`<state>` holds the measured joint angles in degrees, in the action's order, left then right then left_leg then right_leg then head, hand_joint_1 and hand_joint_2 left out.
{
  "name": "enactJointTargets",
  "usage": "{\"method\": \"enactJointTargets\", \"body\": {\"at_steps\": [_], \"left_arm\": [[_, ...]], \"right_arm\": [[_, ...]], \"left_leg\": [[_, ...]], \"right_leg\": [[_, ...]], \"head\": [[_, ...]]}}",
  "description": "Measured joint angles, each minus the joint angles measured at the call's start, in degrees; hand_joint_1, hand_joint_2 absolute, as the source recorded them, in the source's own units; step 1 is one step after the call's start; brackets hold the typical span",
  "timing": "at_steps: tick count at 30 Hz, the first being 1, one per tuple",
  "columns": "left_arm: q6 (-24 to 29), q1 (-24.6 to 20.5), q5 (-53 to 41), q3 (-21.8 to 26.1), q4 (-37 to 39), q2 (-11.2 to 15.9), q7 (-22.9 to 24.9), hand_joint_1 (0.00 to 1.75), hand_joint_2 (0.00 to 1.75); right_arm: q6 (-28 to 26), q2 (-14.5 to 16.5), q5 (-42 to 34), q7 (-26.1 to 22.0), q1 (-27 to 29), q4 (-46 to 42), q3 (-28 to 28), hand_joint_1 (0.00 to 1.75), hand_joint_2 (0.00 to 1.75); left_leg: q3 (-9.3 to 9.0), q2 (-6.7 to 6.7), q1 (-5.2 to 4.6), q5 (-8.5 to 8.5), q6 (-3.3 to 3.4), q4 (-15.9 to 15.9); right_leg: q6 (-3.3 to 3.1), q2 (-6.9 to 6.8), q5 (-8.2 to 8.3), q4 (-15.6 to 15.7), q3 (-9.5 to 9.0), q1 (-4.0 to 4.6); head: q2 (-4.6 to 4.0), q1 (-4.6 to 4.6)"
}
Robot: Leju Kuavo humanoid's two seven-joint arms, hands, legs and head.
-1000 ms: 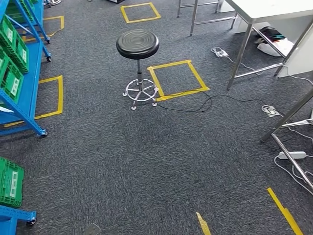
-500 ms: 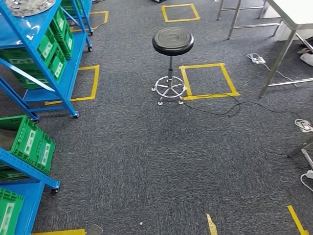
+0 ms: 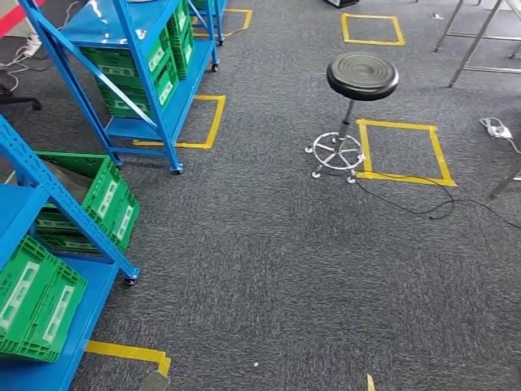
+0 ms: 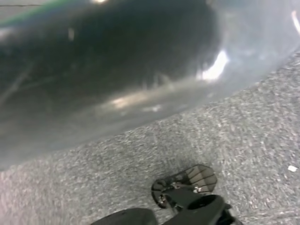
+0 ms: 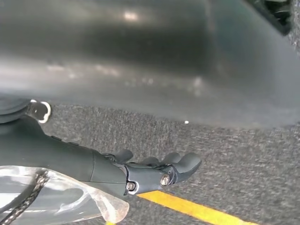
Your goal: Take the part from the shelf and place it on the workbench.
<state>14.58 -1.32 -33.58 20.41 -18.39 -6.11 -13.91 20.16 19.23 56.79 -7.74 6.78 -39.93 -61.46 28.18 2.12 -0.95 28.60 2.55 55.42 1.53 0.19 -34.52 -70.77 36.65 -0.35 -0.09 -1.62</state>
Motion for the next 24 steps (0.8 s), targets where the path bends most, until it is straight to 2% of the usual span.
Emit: {"method": "enactJointTargets", "body": {"at_steps": [1,2,3,4,5,7,10,11,14,15,16,17,19,20,21,23,24], "left_arm": [[0.03,0.08,0.02,0.0,-0.06,-0.09,0.01,0.0,0.0],[0.06,0.09,0.03,-0.01,-0.13,-0.23,0.02,0.0,0.0],[0.09,0.01,0.03,-0.01,-0.22,-0.33,0.03,0.0,0.0],[0.13,-0.05,0.04,-0.02,-0.32,-0.44,0.04,0.0,0.0],[0.14,-0.09,0.04,-0.02,-0.39,-0.53,0.05,0.0,0.0],[0.15,-0.08,0.05,-0.02,-0.45,-0.58,0.05,0.0,0.0],[0.14,-0.02,0.04,-0.03,-0.45,-0.58,0.05,0.0,0.0],[0.15,0.0,0.04,-0.03,-0.49,-0.55,0.05,0.0,0.0],[0.22,0.1,0.05,-0.04,-0.66,-0.46,0.05,0.0,0.0],[0.21,0.2,0.05,-0.04,-0.67,-0.46,0.05,0.0,0.0],[0.19,0.31,0.05,-0.04,-0.69,-0.45,0.05,0.0,0.0],[0.16,0.38,0.05,-0.04,-0.74,-0.44,0.05,0.0,0.0],[-0.01,0.34,0.05,-0.07,-0.98,-0.45,0.09,0.0,0.0],[-0.1,0.3,0.05,-0.09,-1.13,-0.47,0.13,0.0,0.0],[-0.19,0.31,0.06,-0.13,-1.27,-0.5,0.19,0.0,0.0],[-0.28,0.57,0.08,-0.24,-1.49,-0.51,0.39,0.0,0.0],[-0.31,0.74,0.1,-0.31,-1.62,-0.5,0.51,0.0,0.0]], "right_arm": [[0.01,0.0,0.03,0.0,0.01,-0.02,-0.05,0.0,0.0],[0.02,-0.02,0.06,0.0,0.0,-0.03,-0.1,0.0,0.0],[0.02,-0.02,0.08,-0.01,0.02,-0.04,-0.15,0.0,0.0],[0.02,-0.03,0.11,-0.01,-0.01,-0.06,-0.2,0.0,0.0],[0.02,-0.03,0.15,-0.01,-0.04,-0.08,-0.26,0.0,0.0],[0.01,-0.02,0.21,0.0,-0.11,-0.11,-0.31,0.0,0.0],[0.01,-0.02,0.25,-0.01,-0.09,-0.13,-0.32,0.0,0.0],[0.03,0.03,0.28,-0.02,-0.06,-0.16,-0.34,0.0,0.0],[0.08,0.2,0.4,-0.07,0.05,-0.26,-0.47,0.0,0.0],[0.07,0.2,0.41,-0.07,0.04,-0.26,-0.49,0.0,0.0],[0.07,0.2,0.45,-0.07,0.01,-0.26,-0.49,0.0,0.0],[0.07,0.2,0.51,-0.08,-0.01,-0.26,-0.49,0.0,0.0],[0.09,0.2,0.77,-0.15,-0.05,-0.27,-0.51,0.0,0.0],[0.11,0.2,0.9,-0.2,-0.07,-0.27,-0.55,0.0,0.0],[0.14,0.2,1.05,-0.26,-0.13,-0.28,-0.62,0.0,0.0],[0.2,0.2,1.38,-0.41,-0.38,-0.3,-0.77,0.0,0.0],[0.23,0.19,1.59,-0.5,-0.5,-0.31,-0.85,0.0,0.0]], "left_leg": [[-0.03,0.8,-0.11,0.0,0.0,0.1],[0.03,1.53,-0.15,0.01,-0.02,0.21],[0.25,2.26,-0.16,0.02,-0.11,0.43],[0.62,2.89,-0.1,-0.02,-0.27,0.64],[1.01,3.41,-0.01,-0.1,-0.47,0.8],[1.5,4.03,0.16,-0.24,-0.76,0.96],[1.57,4.28,0.21,-0.32,-0.91,0.9],[2.53,3.1,0.23,0.98,-1.34,2.9],[8.73,-1.17,0.86,7.11,-3.22,15.85],[9.56,-1.43,1.21,7.11,-3.59,17.52],[8.83,-1.67,1.5,5.62,-3.84,15.97],[7.13,-2.21,1.72,3.42,-4.02,12.47],[3.32,-4.46,1.73,0.03,-4.02,4.62],[2.26,-5.3,1.56,-0.64,-3.73,2.3],[1.92,-5.69,1.34,-0.65,-3.34,1.39],[2.15,-4.78,1.13,-0.67,-2.34,1.27],[2.15,-4.27,1.15,-0.79,-1.9,1.13]], "right_leg": [[-0.41,0.71,2.46,3.89,-1.73,0.14],[-0.86,2.23,4.34,7.87,-3.54,0.2],[-1.16,3.69,5.57,11.24,-5.12,0.17],[-1.37,4.82,5.92,13.28,-6.11,0.16],[-1.46,5.42,5.63,13.97,-6.47,0.11],[-1.46,4.99,5.46,14.36,-6.69,0.19],[-1.47,4.8,5.47,14.39,-6.7,0.2],[-1.65,3.75,5.56,14.75,-6.9,0.09],[-2.14,-1.1,5.59,15.77,-7.56,-0.23],[-2.08,-2.07,5.47,15.76,-7.64,-0.24],[-1.96,-2.78,5.36,15.74,-7.77,-0.28],[-1.78,-3.44,5.23,15.73,-7.97,-0.31],[-1.24,-4.63,4.86,15.61,-8.39,-0.22],[-0.92,-5.16,4.69,15.53,-8.54,-0.1],[-0.63,-5.65,4.58,15.46,-8.63,0.01],[0.02,-6.45,4.38,15.43,-8.7,-0.03],[0.33,-5.96,3.93,15.1,-8.55,-0.17]], "head": [[0.0,0.01],[0.0,-0.03],[0.0,-0.03],[0.0,-0.01],[0.0,-0.02],[0.0,0.02],[0.0,0.01],[0.0,-0.08],[0.0,-0.37],[0.0,-0.38],[0.0,-0.38],[0.0,-0.39],[0.0,-0.4],[0.0,-0.36],[0.0,-0.36],[0.0,-0.34],[0.0,-0.29]]}}
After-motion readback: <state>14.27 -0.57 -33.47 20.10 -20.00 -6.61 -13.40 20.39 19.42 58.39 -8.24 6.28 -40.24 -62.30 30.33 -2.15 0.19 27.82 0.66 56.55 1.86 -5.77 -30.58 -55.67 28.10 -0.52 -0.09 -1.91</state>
